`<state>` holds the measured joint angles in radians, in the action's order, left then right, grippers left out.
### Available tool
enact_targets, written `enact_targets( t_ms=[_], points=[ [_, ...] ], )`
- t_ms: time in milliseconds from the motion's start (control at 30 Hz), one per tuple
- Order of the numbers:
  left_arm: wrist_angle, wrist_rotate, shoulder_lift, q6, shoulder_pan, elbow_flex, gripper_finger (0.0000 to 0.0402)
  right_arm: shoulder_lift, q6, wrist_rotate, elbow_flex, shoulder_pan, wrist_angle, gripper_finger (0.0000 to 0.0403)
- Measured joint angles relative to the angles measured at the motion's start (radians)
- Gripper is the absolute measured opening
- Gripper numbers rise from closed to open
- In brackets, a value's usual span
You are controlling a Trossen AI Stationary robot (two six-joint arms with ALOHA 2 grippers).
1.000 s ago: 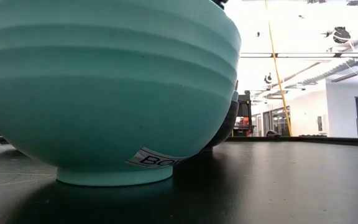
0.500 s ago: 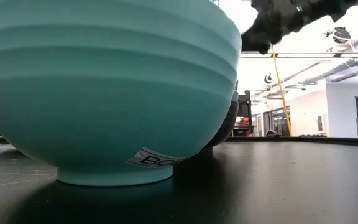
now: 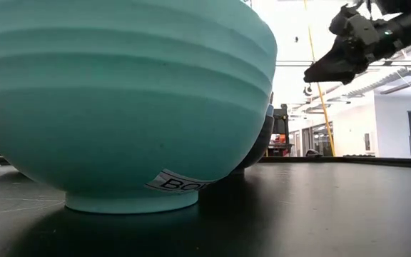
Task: Nest bowls inside each other
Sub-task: Stack the green bowl on the white bowl
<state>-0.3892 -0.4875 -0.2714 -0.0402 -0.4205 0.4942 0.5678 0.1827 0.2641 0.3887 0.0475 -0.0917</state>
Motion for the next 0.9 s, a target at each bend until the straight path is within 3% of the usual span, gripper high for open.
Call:
enact_targets(
  t_ms=[267,633,900],
  points=[
    [-0.014,-0.161,0.036,0.049,0.0,-0.033,0.0225,-0.223,0.015,-0.003,-0.126,-0.003,0.013,0.0137],
    [0.023,-0.367,0.223,0.077,0.0,-0.063,0.0225,-0.356,0.016,-0.03,-0.183,-0.049,-0.003,0.0137],
    [0.056,-0.386,0.267,0.045,0.0,-0.033,0.0225,-0.447,0.022,-0.026,-0.242,-0.096,-0.007,0.0137]
  ],
)
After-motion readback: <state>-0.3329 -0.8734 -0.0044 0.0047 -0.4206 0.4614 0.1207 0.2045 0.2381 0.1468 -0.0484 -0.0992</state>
